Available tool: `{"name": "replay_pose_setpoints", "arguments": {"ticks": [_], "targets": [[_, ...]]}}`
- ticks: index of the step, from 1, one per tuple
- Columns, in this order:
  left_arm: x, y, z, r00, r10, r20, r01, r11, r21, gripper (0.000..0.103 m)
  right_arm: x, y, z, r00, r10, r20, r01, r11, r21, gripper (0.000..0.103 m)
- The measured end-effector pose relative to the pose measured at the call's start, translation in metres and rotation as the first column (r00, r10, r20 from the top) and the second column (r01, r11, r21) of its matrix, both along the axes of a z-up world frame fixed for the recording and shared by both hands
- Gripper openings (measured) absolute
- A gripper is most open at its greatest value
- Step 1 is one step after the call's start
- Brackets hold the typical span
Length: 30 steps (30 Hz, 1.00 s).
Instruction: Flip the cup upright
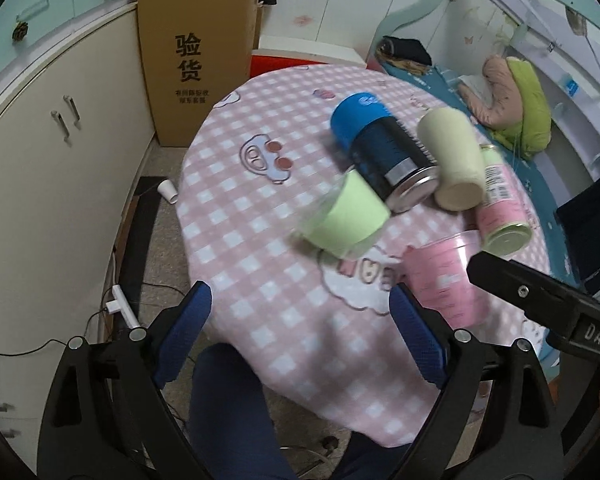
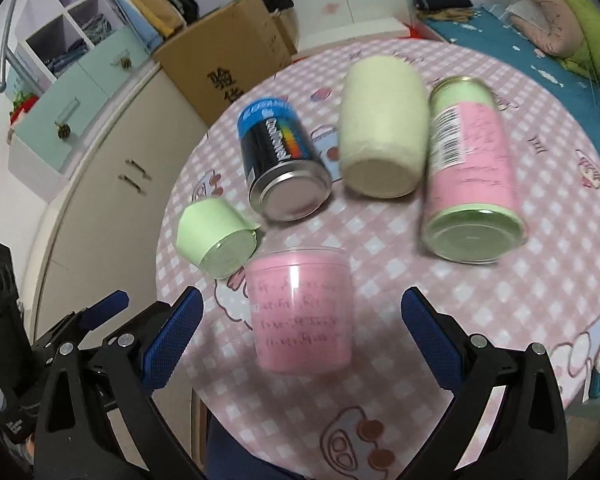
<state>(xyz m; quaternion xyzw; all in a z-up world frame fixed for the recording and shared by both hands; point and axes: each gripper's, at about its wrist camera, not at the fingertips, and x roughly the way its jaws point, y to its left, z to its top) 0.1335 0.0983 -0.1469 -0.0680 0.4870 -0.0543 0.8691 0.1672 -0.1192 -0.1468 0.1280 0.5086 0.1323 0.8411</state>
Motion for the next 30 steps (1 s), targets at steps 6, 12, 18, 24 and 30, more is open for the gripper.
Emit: {"name": "replay_pose_setpoints", "arguments": {"ticks": [6, 12, 18, 24, 30], "targets": [[0.005, 0.007, -0.017, 1.000, -0.012, -0.028, 0.012, 1.000, 0.003, 0.091, 0.015, 0.003, -0.013, 0.998, 0.017, -0.055, -0.016, 1.000, 0.024, 0.096], [0.009, 0.009, -0.024, 0.999, -0.017, -0.047, 0.016, 1.000, -0.021, 0.091, 0.020, 0.004, -0.023, 0.995, 0.054, -0.087, -0.050, 0.998, 0.050, 0.072], [0.009, 0.003, -0.026, 0.998, -0.036, -0.048, 0.034, 0.999, -0.034, 0.091, 0.005, 0.002, -0.016, 0.998, 0.059, -0.027, -0.059, 0.998, -0.004, 0.064], [0.009, -0.012, -0.024, 0.997, -0.059, -0.042, 0.058, 0.998, -0.034, 0.091, -0.011, -0.008, -0.003, 0.996, 0.019, 0.083, -0.012, 0.996, -0.089, 0.064], [0.007, -0.020, -0.023, 0.997, -0.066, -0.037, 0.065, 0.998, -0.023, 0.091, -0.027, -0.013, 0.003, 0.988, 0.007, 0.154, 0.023, 0.981, -0.191, 0.064]]}}
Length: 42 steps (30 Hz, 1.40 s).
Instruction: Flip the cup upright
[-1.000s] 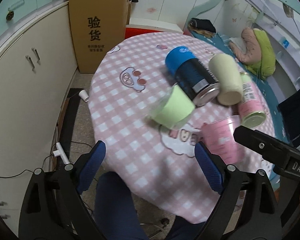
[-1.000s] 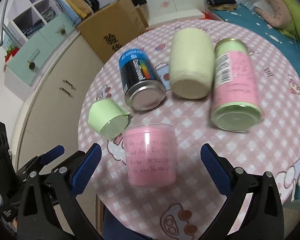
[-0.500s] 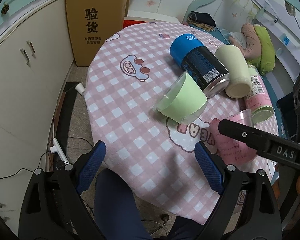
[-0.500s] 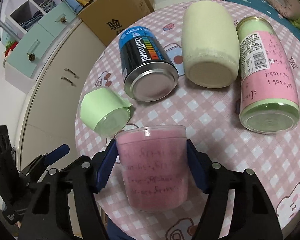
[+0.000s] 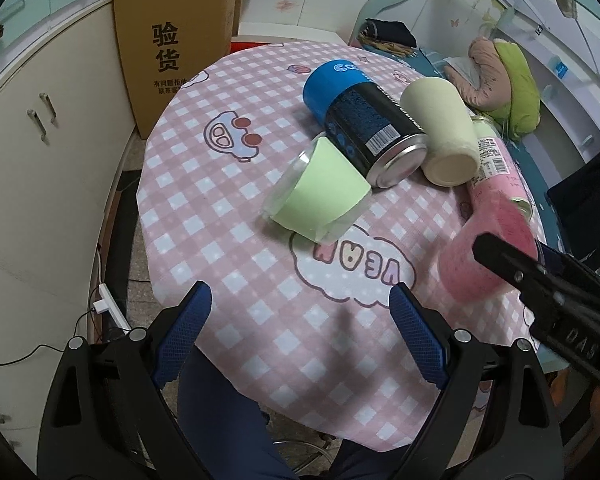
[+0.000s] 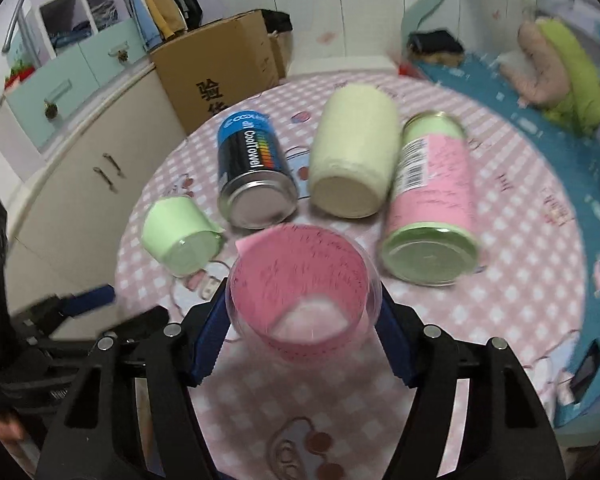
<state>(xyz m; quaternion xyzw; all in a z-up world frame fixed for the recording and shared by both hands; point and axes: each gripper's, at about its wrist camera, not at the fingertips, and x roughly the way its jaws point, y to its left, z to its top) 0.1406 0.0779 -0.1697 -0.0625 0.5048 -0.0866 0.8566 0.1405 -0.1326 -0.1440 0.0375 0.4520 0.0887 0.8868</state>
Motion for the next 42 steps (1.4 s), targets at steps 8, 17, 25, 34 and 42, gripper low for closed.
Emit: {"name": "replay_pose_setpoints", "arguments": {"ticks": [8, 17, 25, 34, 42], "targets": [[-0.003, -0.005, 0.003, 1.000, 0.017, 0.015, -0.018, 0.999, 0.035, 0.091, -0.007, -0.003, -0.009, 1.000, 0.006, -0.013, -0.006, 1.000, 0.023, 0.064], [-0.011, -0.008, 0.013, 0.999, 0.030, 0.043, -0.033, 0.998, 0.057, 0.091, -0.015, -0.002, -0.006, 1.000, 0.019, -0.008, -0.019, 1.000, 0.022, 0.073], [-0.023, -0.012, 0.028, 0.997, 0.024, 0.078, -0.029, 0.998, 0.063, 0.091, -0.031, -0.004, 0.010, 0.999, 0.021, 0.033, -0.022, 0.999, 0.027, 0.085], [-0.046, -0.025, 0.063, 0.983, 0.014, 0.183, -0.026, 0.998, 0.064, 0.091, -0.056, -0.012, 0.046, 0.990, -0.008, 0.140, 0.011, 1.000, -0.019, 0.086], [-0.074, -0.042, 0.101, 0.952, 0.002, 0.305, -0.024, 0.997, 0.067, 0.091, -0.087, -0.022, 0.079, 0.967, -0.024, 0.255, 0.041, 0.997, -0.059, 0.088]]}}
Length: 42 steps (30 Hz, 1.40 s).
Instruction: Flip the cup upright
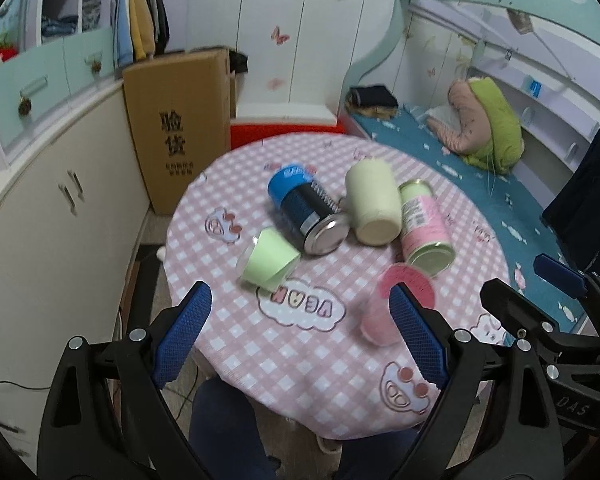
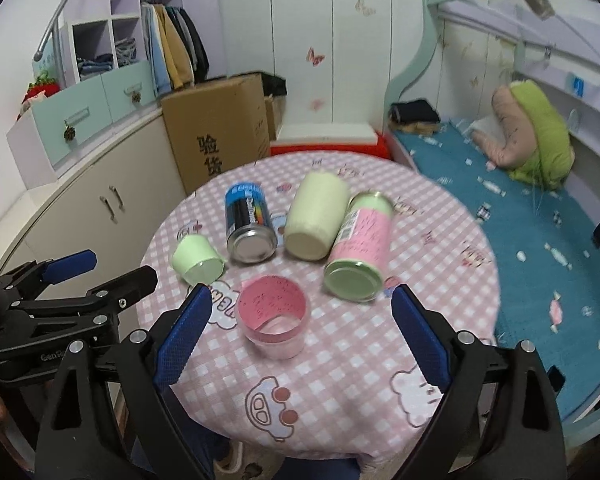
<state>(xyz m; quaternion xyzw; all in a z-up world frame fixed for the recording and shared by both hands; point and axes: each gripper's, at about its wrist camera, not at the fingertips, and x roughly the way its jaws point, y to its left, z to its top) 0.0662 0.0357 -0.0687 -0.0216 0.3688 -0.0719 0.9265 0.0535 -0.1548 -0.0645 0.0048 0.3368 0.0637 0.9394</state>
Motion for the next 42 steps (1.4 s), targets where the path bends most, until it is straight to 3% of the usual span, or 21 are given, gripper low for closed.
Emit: {"name": "replay_pose_setpoints", "arguments": {"ticks": [6, 22, 30, 42], "targets": [[-0.022, -0.009, 0.023, 0.994, 0.005, 0.105, -0.006, 1.000, 0.008, 0.092, -0.023, -0.006, 0.020, 0.996, -0.019, 0.091, 0.020, 1.000, -0.017, 0.094], [-0.050, -0.013, 0.051, 0.952, 0.050, 0.301, -0.062, 0.998, 0.030, 0.095, -0.045, -0.011, 0.035, 0.969, -0.039, 0.243, 0.046, 0.999, -0.024, 0.095], [-0.047, -0.015, 0.051, 0.939, 0.060, 0.338, -0.077, 0.996, 0.038, 0.095, -0.042, -0.011, 0.033, 0.962, -0.041, 0.270, 0.051, 0.998, -0.030, 0.095], [-0.038, -0.016, 0.048, 0.938, 0.058, 0.340, -0.075, 0.997, 0.036, 0.096, -0.037, -0.012, 0.030, 0.962, -0.045, 0.268, 0.055, 0.998, -0.029, 0.095]]}}
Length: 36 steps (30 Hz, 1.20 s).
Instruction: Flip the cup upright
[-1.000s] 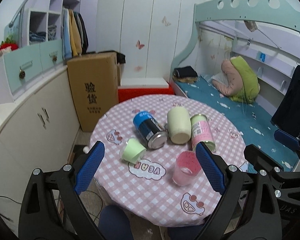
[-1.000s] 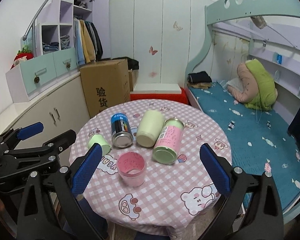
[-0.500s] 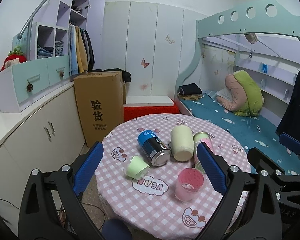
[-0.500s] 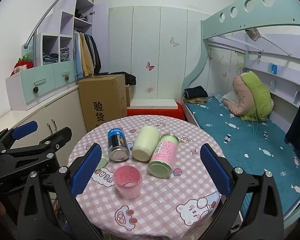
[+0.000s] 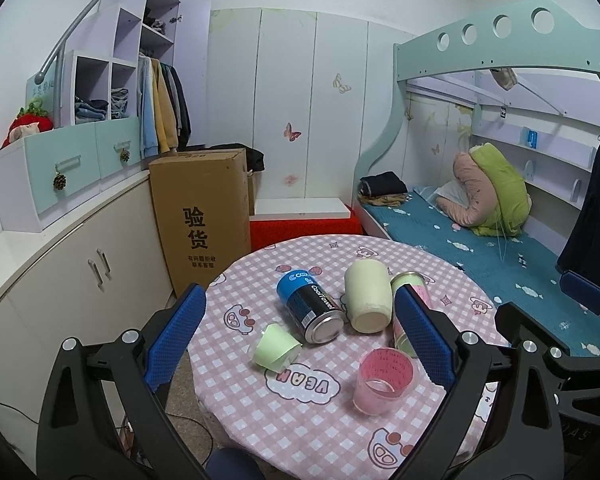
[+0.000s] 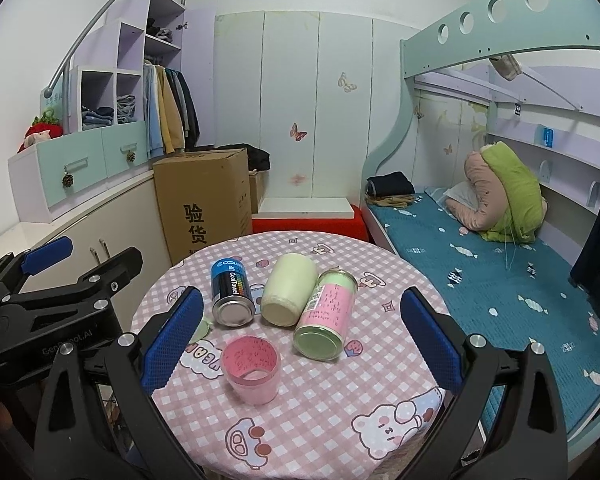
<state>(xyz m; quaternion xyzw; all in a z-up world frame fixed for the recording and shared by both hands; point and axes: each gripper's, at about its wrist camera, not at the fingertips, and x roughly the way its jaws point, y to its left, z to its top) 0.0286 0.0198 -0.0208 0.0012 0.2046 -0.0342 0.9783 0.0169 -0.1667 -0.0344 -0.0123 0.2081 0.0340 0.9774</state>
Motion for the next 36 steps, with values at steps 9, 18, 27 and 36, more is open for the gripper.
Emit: {"name": "replay_pose_setpoints", "arguments": {"ticks": [9, 18, 27, 36], "targets": [[0.0015, 0.0001, -0.0006, 1.000, -0.003, 0.003, 0.003, 1.000, -0.003, 0.096, 0.0016, 0.0000, 0.0003, 1.000, -0.004, 0.005, 0.004, 1.000, -0.004, 0.095], [0.0038, 0.0001, -0.0006, 1.000, -0.001, 0.002, 0.001, 1.000, -0.003, 0.096, 0.0025, 0.0007, 0.0009, 1.000, -0.004, 0.005, 0.004, 1.000, -0.003, 0.095], [0.0044, 0.0005, -0.0009, 1.000, 0.004, 0.007, -0.004, 1.000, 0.008, 0.096, 0.0032, 0.0012, 0.0017, 1.000, -0.002, 0.004, 0.002, 1.000, 0.004, 0.095], [0.0035, 0.0013, -0.0018, 1.000, 0.014, 0.021, -0.014, 1.000, 0.014, 0.096, 0.0034, 0.0002, 0.0016, 1.000, -0.001, 0.003, 0.001, 1.000, 0.004, 0.095]]}}
